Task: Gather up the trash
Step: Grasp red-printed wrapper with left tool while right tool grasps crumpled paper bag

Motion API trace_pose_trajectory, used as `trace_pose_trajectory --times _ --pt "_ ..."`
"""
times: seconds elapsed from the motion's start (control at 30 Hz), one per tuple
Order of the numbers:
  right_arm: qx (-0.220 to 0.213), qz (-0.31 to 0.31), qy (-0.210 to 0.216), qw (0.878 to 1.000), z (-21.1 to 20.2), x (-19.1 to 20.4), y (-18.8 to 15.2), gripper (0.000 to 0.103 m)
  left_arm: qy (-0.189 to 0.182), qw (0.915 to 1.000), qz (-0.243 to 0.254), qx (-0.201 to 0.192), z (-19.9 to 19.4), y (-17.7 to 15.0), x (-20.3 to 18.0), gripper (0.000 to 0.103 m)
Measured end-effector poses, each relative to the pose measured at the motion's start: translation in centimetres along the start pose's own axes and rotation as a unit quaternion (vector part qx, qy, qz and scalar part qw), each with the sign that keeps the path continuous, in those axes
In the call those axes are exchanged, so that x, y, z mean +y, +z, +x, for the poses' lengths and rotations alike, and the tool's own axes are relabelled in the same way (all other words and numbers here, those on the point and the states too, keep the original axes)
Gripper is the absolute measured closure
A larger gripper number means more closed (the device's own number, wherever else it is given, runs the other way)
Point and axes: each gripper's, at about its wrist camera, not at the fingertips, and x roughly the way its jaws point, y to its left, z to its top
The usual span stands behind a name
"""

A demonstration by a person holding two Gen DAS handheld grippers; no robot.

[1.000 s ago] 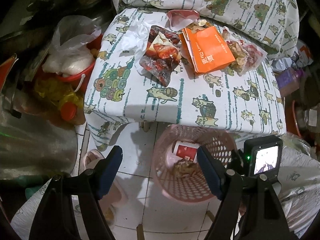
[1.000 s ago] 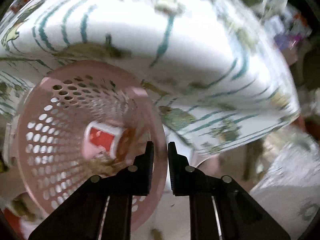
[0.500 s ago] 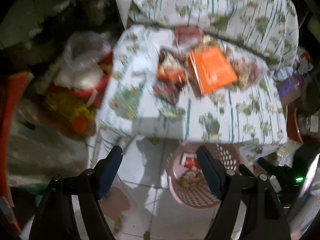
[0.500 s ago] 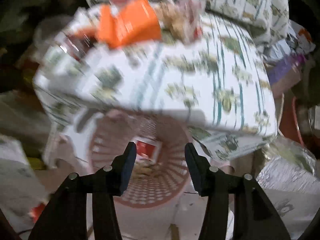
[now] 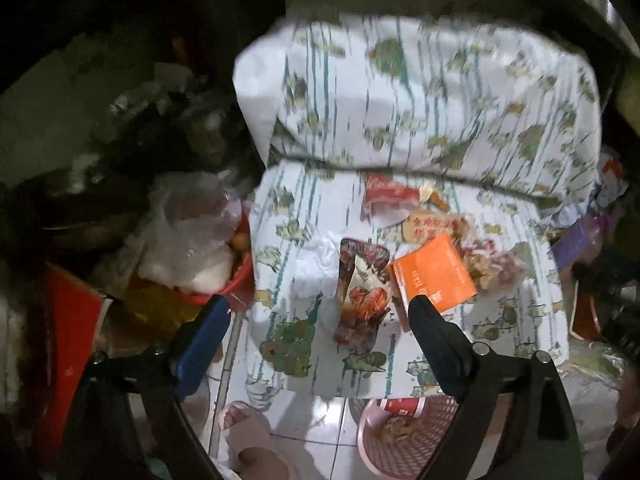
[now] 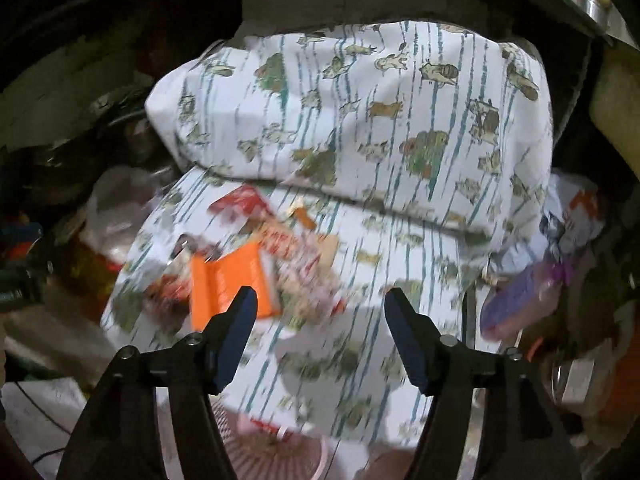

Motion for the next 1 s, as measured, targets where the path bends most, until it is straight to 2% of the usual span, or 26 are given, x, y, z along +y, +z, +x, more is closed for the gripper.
trace_pose_trajectory --times 0.17,0.2,0.27,0.37,0.47,0.57,0.7,0.83,0.87,0.93,0.97,1.0 --pt "0.043 0.048 0.020 0.998 5.7 -2.3 0.8 0.038 -0.027 0.9955 -0.010 0.090 7.2 0.0 -0.2 0.011" --pt "0.058 0.058 0.017 0.996 6.7 -2.6 0.8 0.038 -0.024 0.9954 -0.005 0.093 7.9 0.1 -0.4 0.011" --pt "0.081 0.063 0.029 0.994 8.4 -2.9 1.4 0.038 0.005 0.9975 0.020 0.067 8.9 0.8 -1.2 0.013" --pt "0.098 0.063 0.019 0.993 10.6 -3.6 2.4 0.038 -0.032 0.9966 0.019 0.073 10.1 2.1 -1.5 0.013" --pt "0.137 0.054 0.053 0.988 12.6 -3.4 2.6 0.038 -0.050 0.9940 0.009 0.097 11.7 2.8 -2.0 0.016" --pt "0.175 0.045 0.050 0.982 14.3 -2.2 2.0 0.038 -0.051 0.9907 -0.011 0.126 13.0 2.9 -2.1 0.025" --pt "0.210 0.023 0.063 0.975 15.8 -0.5 0.5 0.038 -0.081 0.9807 -0.063 0.166 14.7 2.4 -1.2 0.038" --pt "0.211 -0.019 0.030 0.977 16.3 0.9 -0.6 0.039 -0.079 0.9782 -0.071 0.178 15.5 2.0 -0.8 0.038" --pt "0.207 -0.027 0.020 0.978 16.3 1.1 -0.7 0.042 -0.079 0.9778 -0.071 0.181 15.7 2.0 -0.8 0.038" --pt "0.201 -0.032 0.011 0.979 16.1 1.0 -0.8 0.061 -0.073 0.9757 -0.068 0.195 16.3 1.4 -1.0 0.038" --pt "0.197 -0.029 0.014 0.980 16.0 0.9 -1.0 0.076 -0.068 0.9742 -0.063 0.206 16.7 1.0 -1.1 0.038" --pt "0.191 -0.027 0.017 0.981 15.7 0.8 -0.9 0.079 -0.066 0.9728 -0.055 0.215 17.2 0.7 -1.3 0.038"
